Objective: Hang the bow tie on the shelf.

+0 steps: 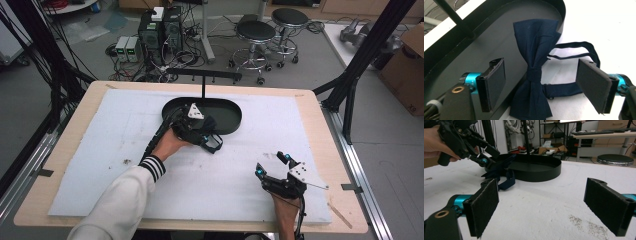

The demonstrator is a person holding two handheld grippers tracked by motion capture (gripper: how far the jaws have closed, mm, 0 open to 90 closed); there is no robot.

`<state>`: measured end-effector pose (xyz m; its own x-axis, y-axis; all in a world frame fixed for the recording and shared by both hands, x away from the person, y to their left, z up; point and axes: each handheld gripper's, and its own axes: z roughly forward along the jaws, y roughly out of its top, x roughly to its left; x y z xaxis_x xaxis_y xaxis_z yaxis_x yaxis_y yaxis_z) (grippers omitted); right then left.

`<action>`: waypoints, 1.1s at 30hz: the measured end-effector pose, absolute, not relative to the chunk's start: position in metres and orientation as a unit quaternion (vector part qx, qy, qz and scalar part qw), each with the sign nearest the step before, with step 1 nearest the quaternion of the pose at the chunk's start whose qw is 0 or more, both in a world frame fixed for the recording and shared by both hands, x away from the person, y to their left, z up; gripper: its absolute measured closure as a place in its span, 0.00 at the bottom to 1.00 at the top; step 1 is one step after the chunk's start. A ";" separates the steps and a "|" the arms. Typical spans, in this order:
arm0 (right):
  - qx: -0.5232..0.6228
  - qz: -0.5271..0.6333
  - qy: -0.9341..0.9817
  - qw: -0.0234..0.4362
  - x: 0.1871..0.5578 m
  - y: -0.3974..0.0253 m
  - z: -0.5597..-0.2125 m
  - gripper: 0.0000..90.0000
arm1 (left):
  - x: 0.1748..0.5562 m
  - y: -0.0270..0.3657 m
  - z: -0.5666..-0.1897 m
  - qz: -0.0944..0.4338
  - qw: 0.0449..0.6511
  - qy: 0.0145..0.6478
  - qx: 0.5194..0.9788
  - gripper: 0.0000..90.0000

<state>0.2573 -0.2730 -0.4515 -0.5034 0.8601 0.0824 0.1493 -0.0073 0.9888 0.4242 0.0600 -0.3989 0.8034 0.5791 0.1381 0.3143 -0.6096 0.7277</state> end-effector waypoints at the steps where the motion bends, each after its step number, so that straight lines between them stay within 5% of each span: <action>1: 0.396 0.589 0.636 0.301 0.257 -0.273 -0.452 0.13 | 0.425 0.059 -0.400 0.183 0.359 0.256 0.879 0.27; 13: 0.397 0.591 0.634 0.302 0.257 -0.274 -0.452 0.13 | 0.434 0.056 -0.412 0.189 0.351 0.255 0.881 0.29; 33: 0.397 0.596 0.629 0.301 0.257 -0.275 -0.452 0.13 | 0.432 0.049 -0.416 0.221 0.339 0.243 0.882 0.59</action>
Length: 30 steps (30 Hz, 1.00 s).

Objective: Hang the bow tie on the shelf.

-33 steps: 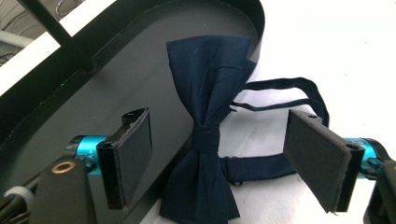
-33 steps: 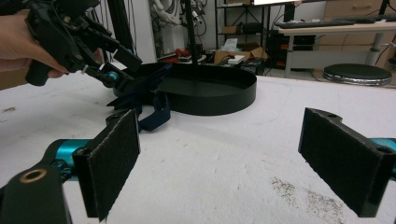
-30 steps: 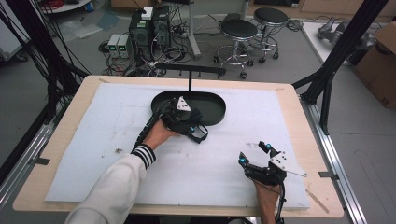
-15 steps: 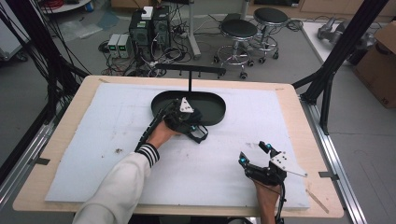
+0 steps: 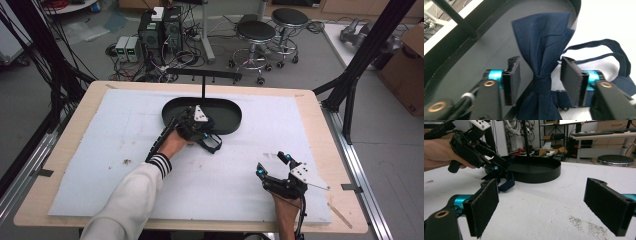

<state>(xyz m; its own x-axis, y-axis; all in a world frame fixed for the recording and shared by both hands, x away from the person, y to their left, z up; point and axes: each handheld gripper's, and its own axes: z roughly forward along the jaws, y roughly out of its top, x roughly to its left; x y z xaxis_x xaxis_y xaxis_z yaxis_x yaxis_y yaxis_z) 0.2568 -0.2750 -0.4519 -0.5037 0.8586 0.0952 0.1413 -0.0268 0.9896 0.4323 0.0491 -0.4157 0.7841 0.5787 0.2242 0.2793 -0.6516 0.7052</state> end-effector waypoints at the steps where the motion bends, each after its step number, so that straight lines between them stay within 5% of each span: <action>1: 0.397 0.596 0.629 0.301 0.257 -0.275 -0.452 0.13 | 0.432 0.049 -0.416 0.222 0.339 0.245 0.881 0.59; 14: 0.398 0.597 0.629 0.300 0.257 -0.275 -0.452 0.13 | 0.429 0.047 -0.412 0.231 0.344 0.237 0.879 0.81; 30: 0.400 0.599 0.627 0.298 0.256 -0.275 -0.452 0.13 | 0.429 0.059 -0.399 0.216 0.381 0.251 0.863 0.84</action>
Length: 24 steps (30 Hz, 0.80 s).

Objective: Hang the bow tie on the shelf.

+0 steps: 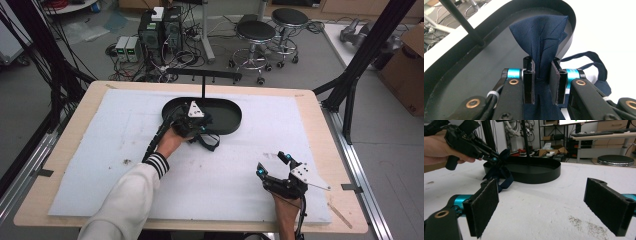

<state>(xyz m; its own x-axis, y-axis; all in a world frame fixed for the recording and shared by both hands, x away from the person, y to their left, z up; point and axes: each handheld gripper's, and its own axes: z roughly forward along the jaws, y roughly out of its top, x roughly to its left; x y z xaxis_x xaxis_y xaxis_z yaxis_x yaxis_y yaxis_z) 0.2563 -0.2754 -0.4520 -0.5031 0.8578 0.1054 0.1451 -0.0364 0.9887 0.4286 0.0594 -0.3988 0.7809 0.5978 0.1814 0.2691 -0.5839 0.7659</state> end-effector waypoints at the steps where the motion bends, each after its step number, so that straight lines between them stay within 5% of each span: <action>1: 0.398 0.599 0.627 0.299 0.257 -0.276 -0.452 0.13 | 0.428 0.060 -0.398 0.218 0.383 0.250 0.862 0.84; 24: 0.398 0.597 0.628 0.302 0.257 -0.275 -0.452 0.13 | 0.418 0.082 -0.364 0.221 0.459 0.265 0.819 0.84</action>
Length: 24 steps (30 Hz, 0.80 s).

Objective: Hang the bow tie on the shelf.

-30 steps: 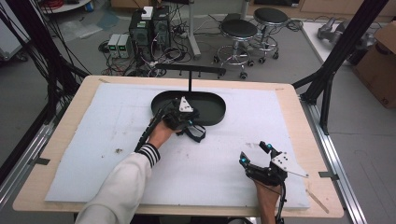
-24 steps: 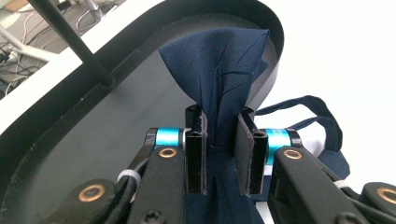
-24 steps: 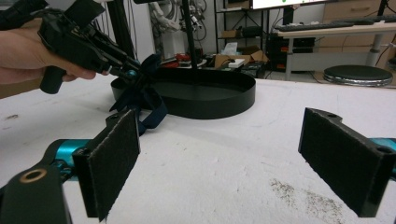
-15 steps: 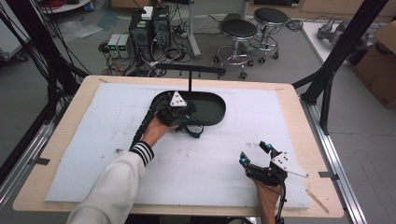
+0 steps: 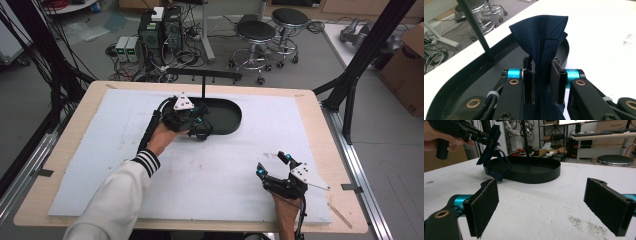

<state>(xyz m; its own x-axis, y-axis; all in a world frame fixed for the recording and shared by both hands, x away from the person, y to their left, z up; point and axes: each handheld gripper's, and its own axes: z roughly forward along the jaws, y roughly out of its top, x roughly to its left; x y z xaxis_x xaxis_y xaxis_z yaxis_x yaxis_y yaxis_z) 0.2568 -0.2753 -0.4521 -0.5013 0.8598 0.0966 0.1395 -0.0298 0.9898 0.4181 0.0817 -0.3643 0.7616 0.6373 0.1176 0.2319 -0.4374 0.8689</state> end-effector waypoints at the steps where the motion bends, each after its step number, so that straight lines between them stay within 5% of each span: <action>1: 0.398 0.597 0.628 0.301 0.257 -0.275 -0.452 0.13 | 0.418 0.083 -0.363 0.217 0.463 0.266 0.817 0.84; 24: 0.398 0.597 0.629 0.301 0.257 -0.275 -0.452 0.13 | 0.432 0.109 -0.307 0.253 0.501 0.279 0.780 0.84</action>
